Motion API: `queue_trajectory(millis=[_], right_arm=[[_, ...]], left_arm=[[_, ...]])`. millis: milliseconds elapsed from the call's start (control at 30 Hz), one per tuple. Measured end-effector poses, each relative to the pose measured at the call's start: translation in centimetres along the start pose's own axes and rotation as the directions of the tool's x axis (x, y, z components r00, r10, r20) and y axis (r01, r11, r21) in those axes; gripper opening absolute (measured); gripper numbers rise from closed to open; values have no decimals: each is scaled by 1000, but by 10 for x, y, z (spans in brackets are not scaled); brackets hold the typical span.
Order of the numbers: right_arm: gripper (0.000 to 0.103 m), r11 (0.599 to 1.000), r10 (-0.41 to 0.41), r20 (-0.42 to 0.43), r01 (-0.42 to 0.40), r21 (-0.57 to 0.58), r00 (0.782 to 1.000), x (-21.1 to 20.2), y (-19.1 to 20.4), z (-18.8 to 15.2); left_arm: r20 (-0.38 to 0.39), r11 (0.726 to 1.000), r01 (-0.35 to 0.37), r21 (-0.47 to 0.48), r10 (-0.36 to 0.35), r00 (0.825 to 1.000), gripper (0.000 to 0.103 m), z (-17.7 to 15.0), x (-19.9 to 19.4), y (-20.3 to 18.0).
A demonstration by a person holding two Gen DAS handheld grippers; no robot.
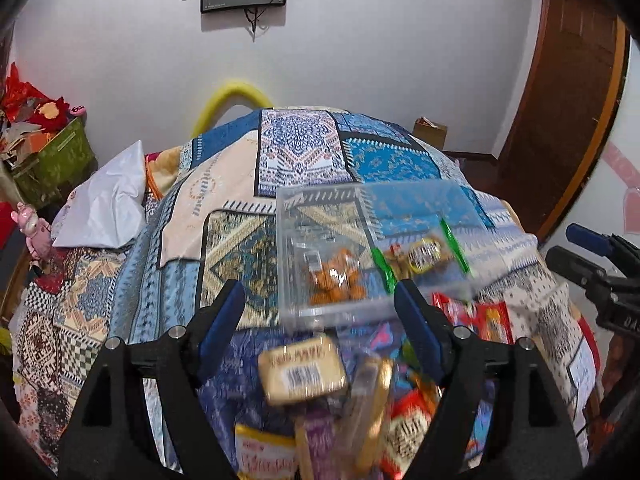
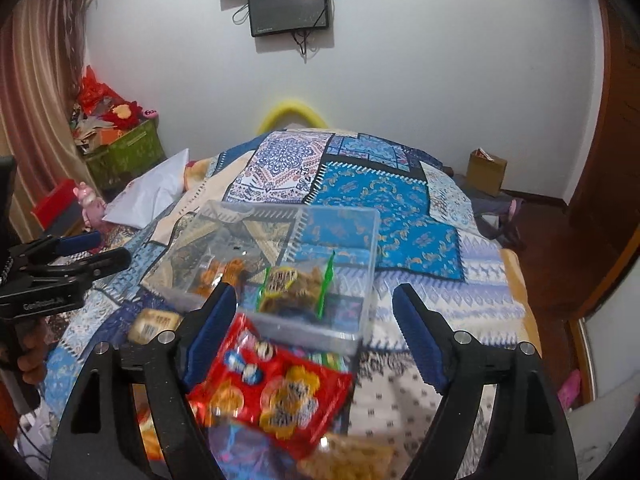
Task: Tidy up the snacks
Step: 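Grasp the gold-striped biscuit roll with left tool while right tool grasps gold cracker pack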
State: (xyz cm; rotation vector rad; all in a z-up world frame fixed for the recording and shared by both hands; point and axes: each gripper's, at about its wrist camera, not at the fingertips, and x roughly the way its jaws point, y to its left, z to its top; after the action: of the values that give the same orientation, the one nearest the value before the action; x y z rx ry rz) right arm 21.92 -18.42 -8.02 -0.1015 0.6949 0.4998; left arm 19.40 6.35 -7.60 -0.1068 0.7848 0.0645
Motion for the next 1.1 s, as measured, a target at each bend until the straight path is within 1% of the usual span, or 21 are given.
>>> queue_trajectory(millis=[100, 200, 333, 500, 667, 700, 733, 767, 867, 933, 1100], right_arm=[[82, 1000, -17, -9, 17, 3, 1000, -6, -1, -12], [83, 999, -31, -30, 31, 7, 999, -11, -4, -28], [84, 998, -57, -76, 59, 24, 995, -8, -9, -54], [84, 995, -64, -145, 75, 71, 987, 5, -17, -84], [84, 988, -62, -227, 91, 121, 972, 25, -29, -110], [84, 987, -61, -239, 95, 133, 969, 27, -30, -113], [84, 985, -55, -249, 93, 142, 967, 30, -31, -116], [84, 986, -47, -255, 86, 144, 966, 32, -31, -117], [84, 987, -45, -251, 81, 138, 967, 35, -27, -119], [84, 988, -48, -246, 82, 129, 968, 37, -26, -118], [84, 989, -35, -252, 69, 130, 967, 43, -25, -118]], left_arm=[[-24, 1000, 14, 4, -14, 1000, 77, -19, -8, -1], [-54, 1000, 31, 1, -31, 998, 77, -37, -7, -3], [-95, 999, 52, -14, -53, 994, 77, -57, 0, -6], [-153, 997, 79, -15, -80, 985, 77, -83, 16, -13], [-166, 995, 101, -10, -101, 981, 77, -93, 26, -20], [-167, 995, 102, -9, -102, 981, 77, -94, 27, -21], [-169, 994, 105, -7, -105, 980, 74, -94, 29, -22], [-174, 994, 110, -4, -109, 979, 71, -95, 32, -23], [-189, 993, 117, 10, -113, 975, 68, -95, 41, -27], [-210, 992, 123, 10, -118, 971, 61, -95, 51, -29], [-265, 990, 139, -29, -141, 954, 59, -97, 73, -27]])
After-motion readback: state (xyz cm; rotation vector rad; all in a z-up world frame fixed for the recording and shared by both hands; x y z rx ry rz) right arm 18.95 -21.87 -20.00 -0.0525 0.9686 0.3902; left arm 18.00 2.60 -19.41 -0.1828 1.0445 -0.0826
